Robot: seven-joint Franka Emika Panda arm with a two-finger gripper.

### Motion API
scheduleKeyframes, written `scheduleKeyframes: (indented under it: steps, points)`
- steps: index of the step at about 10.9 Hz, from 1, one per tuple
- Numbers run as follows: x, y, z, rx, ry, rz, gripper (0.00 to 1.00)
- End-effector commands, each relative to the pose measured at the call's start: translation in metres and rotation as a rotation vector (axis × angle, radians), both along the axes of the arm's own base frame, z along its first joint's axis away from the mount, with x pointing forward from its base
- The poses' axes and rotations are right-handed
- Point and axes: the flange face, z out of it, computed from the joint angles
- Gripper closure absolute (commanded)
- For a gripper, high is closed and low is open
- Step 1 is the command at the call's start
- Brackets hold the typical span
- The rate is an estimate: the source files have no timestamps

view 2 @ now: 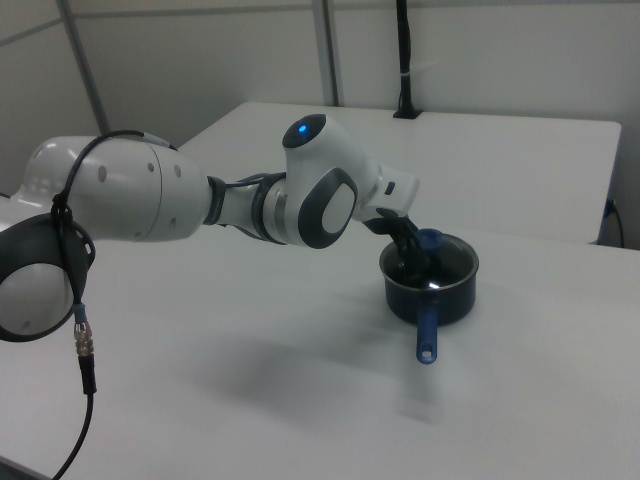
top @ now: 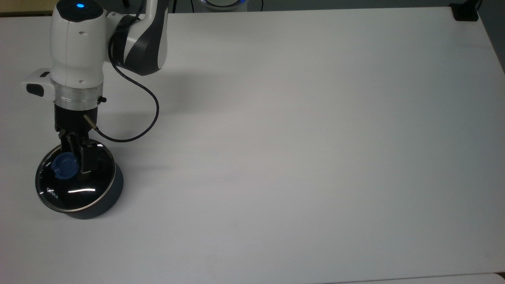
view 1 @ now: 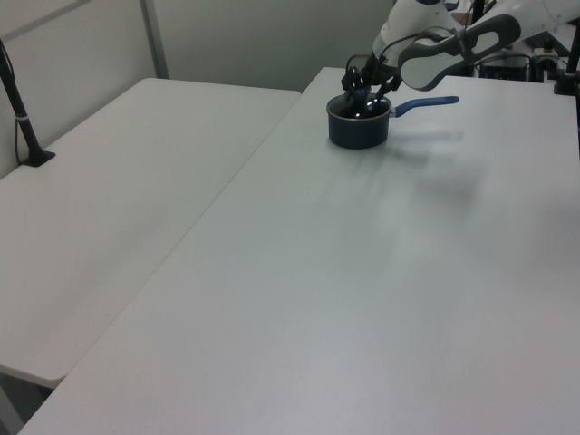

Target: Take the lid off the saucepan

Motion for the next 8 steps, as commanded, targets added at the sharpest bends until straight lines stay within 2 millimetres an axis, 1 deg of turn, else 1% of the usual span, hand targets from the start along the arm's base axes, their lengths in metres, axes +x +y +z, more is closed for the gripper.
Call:
scheduleKeyframes:
  steps: [1,2,3,5,6,7,8]
  points:
    - [0.0008,-0.0025,0.0051,0.011,0.006,-0.019,0.22]
    - [0.0004,-0.0035,0.0062,0.006,0.006,-0.017,0.31]
    - [0.0004,-0.0034,0.0062,0.004,0.007,-0.015,0.34]
    - [0.0001,-0.0033,0.0096,0.0,0.004,-0.01,0.36]
    - [0.0001,-0.0033,0.0096,-0.002,0.005,-0.008,0.4]
    - [0.0001,-0.0032,0.0096,-0.006,0.006,-0.004,0.4]
    - [0.0002,-0.003,0.0096,-0.011,0.008,-0.001,0.45]
